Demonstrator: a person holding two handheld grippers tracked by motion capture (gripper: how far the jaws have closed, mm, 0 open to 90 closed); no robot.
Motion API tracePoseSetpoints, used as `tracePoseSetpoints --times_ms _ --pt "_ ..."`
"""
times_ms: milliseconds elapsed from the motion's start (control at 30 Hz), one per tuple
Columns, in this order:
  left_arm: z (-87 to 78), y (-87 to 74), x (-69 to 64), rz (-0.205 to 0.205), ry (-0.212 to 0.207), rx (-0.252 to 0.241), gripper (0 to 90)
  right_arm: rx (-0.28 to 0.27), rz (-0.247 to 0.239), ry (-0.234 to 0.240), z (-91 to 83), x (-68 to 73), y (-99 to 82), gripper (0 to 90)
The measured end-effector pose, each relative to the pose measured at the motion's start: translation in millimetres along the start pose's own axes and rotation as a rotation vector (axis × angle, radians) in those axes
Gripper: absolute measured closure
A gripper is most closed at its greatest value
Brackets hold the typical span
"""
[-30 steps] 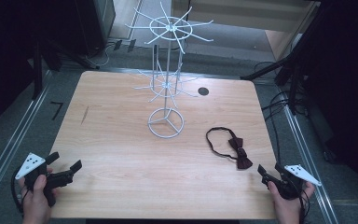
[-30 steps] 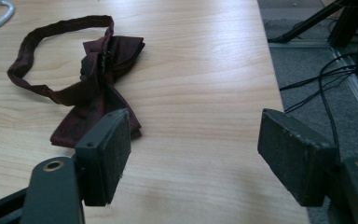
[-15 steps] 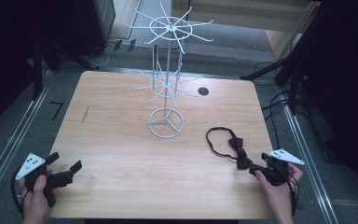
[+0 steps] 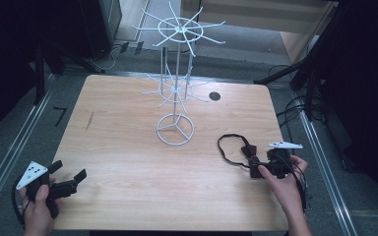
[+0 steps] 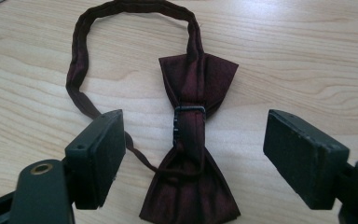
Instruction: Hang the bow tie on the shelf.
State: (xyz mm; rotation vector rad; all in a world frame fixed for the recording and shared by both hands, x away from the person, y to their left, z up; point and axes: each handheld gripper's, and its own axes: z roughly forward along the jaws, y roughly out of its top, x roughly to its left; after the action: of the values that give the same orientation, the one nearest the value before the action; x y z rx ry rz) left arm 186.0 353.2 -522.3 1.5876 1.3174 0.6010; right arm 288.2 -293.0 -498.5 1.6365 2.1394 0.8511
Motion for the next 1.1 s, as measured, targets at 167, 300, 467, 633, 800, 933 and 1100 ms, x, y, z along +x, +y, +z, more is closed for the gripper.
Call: tracePoseSetpoints --times_ms 167,300,467,633,800,933,1100 --pt "-0.1 -0.1 0.1 0.0 -0.001 -0.001 0.0 0.041 0.009 0.011 5.5 3.0 8.7 12.2" --pt "0.0 0.0 0.1 -0.001 -0.002 -0.001 0.0 0.097 -0.005 0.034 10.8 10.7 15.8 0.0" --pt "-0.1 -0.1 0.2 0.0 -0.003 -0.002 0.0 0.141 -0.022 0.067 17.2 21.7 24.7 0.0" --pt "-0.1 -0.1 0.3 -0.001 -0.005 -0.002 0.0 0.215 -0.097 0.05 30.9 36.3 29.3 0.0" --pt "-0.2 -0.1 0.4 0.0 -0.007 -0.002 0.0 0.258 -0.138 -0.02 39.3 38.9 27.5 0.0" --pt "-0.1 -0.1 0.5 -0.001 -0.008 -0.002 0.0 0.275 -0.147 -0.037 41.4 37.6 24.7 0.0" --pt "-0.2 -0.1 0.4 0.0 -0.007 -0.001 0.0 0.279 -0.146 -0.049 44.8 35.3 23.5 0.0"
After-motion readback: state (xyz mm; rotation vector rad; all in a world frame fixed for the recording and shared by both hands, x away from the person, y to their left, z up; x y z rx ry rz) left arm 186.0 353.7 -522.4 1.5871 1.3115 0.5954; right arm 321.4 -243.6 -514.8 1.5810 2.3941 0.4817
